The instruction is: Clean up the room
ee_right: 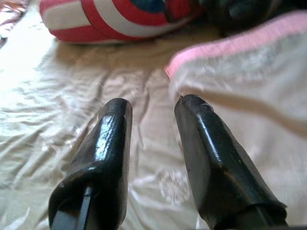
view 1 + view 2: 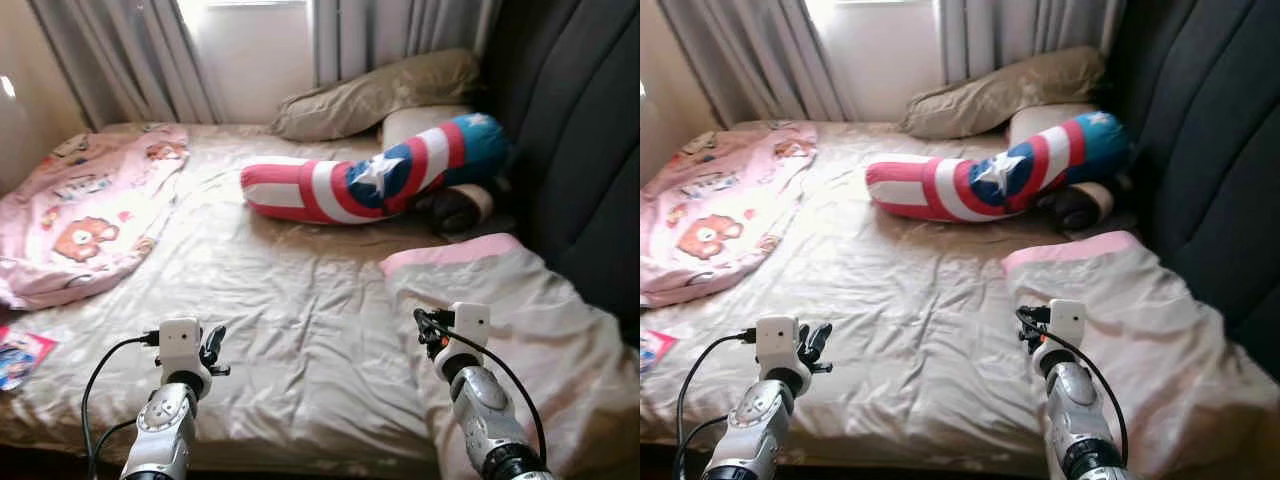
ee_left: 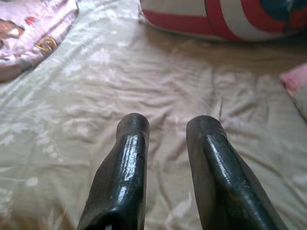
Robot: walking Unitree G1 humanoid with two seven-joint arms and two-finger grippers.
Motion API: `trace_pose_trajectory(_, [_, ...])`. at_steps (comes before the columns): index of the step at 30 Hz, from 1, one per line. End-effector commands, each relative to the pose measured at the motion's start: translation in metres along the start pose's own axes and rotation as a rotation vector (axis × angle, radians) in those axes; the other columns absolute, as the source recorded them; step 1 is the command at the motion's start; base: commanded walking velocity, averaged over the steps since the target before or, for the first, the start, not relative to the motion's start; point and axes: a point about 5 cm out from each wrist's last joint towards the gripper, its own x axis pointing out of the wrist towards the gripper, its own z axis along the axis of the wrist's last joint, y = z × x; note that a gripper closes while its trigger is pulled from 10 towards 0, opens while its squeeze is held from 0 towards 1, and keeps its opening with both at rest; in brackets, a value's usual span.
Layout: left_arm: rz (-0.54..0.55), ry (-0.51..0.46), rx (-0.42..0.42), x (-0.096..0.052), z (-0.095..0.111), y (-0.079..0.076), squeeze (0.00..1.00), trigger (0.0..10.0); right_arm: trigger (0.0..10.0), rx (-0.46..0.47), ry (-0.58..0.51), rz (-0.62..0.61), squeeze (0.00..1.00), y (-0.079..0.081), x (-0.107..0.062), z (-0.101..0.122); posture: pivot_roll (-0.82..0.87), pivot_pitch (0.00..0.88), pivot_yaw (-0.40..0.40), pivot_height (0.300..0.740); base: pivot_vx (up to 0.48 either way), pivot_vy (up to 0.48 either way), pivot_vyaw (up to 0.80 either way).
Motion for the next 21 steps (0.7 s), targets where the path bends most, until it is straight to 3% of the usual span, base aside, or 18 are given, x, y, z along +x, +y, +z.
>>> trace_pose_trajectory(1, [-0.005, 0.012, 0.015, -0.0019, -0.0035, 0.0005, 0.0, 10.0, 10.0, 0.007, 0.013, -0.014, 0.0, -0.0021, -0.0002, -0.0015, 0.01, 0.0, 0.036, 0.74, 0.0, 0.0, 0.0])
trace_pose_trajectory(21, [-0.012, 0.03, -0.001, -0.0037, -0.01, -0.0039, 0.0, 10.0, 10.0, -0.017, 0.004, -0.056, 0.0, -0.0105, -0.0003, 0.0021, 0.0, 0.0, 0.031, 0.74, 0.0, 0.0, 0.0])
